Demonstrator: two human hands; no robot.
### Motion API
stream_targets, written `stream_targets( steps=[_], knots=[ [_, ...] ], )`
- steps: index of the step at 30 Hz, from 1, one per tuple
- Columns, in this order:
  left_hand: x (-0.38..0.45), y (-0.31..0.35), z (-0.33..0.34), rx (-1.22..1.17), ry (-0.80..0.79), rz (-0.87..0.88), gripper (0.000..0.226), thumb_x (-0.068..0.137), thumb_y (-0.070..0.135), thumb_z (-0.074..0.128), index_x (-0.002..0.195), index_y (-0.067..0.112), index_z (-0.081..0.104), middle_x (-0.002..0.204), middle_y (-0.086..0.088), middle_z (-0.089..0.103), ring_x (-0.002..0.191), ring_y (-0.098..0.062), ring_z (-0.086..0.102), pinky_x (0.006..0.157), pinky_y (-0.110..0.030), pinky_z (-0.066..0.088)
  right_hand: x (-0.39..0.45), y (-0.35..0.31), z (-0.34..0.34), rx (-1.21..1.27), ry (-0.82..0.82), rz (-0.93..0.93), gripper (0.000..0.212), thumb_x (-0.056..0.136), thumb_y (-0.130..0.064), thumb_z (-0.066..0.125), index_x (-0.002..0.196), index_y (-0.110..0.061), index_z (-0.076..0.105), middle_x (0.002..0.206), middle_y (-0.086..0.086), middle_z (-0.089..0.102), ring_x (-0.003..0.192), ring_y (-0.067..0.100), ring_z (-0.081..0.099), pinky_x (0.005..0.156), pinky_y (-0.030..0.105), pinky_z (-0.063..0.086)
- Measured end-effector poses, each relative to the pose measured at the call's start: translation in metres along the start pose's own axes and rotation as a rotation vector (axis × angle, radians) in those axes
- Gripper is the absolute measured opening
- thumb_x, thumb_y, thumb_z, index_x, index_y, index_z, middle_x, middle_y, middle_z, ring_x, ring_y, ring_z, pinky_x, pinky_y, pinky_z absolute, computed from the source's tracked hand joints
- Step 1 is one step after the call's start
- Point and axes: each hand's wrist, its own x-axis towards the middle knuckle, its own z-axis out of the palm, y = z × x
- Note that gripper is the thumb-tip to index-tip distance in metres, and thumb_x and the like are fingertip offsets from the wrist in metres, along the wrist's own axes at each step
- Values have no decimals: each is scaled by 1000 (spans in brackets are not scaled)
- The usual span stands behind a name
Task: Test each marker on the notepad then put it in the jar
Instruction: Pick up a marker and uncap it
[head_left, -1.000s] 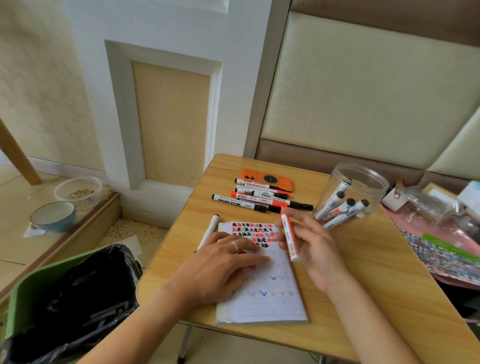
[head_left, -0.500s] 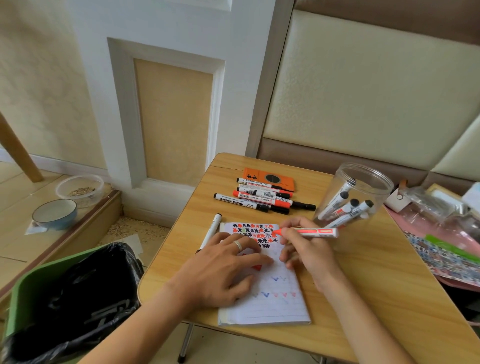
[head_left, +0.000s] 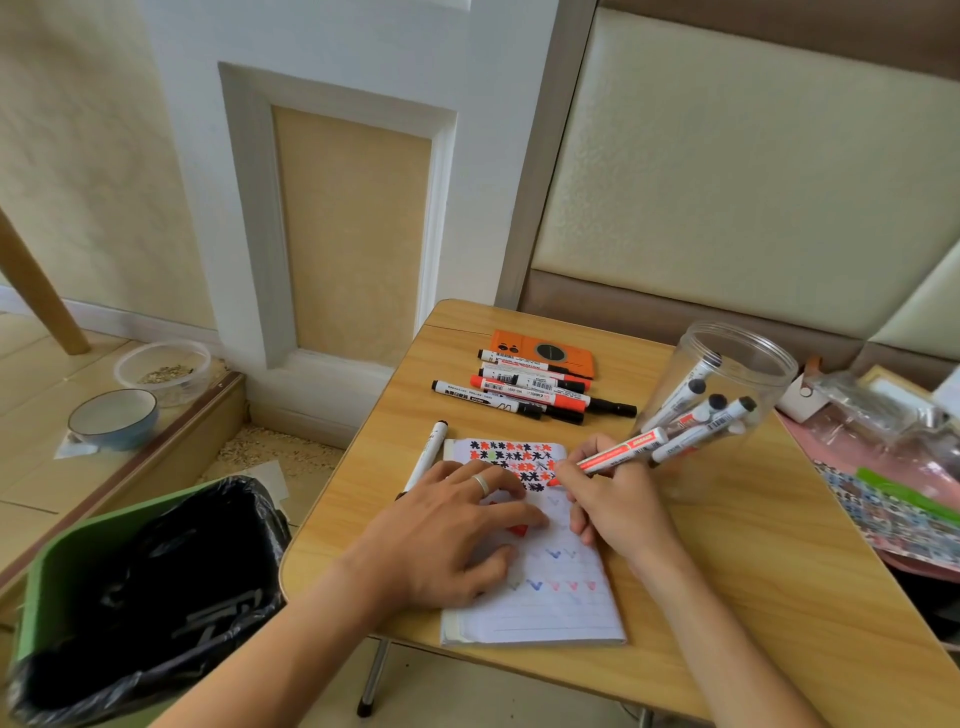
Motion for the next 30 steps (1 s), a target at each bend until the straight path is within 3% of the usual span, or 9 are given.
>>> stream_targets(
  steps=[14, 30],
  knots=[
    [-1, -1, 3, -5, 38, 1, 44, 92, 47, 50, 136, 46, 52, 136, 11, 50, 124, -12, 47, 108, -34, 34, 3, 3, 1, -12, 30, 19, 16, 93, -13, 69, 85, -12, 56, 48, 7, 58, 43, 32, 54, 40, 30, 43],
    [0, -1, 2, -13, 17, 2, 45, 95, 49, 47, 140, 47, 49, 142, 11, 47, 131, -9, 41, 112, -31, 27, 2, 2, 0, -91, 2, 7, 14, 90, -13, 69, 83, -11, 57, 48, 8, 59, 43, 32, 56, 42, 31, 45]
  ],
)
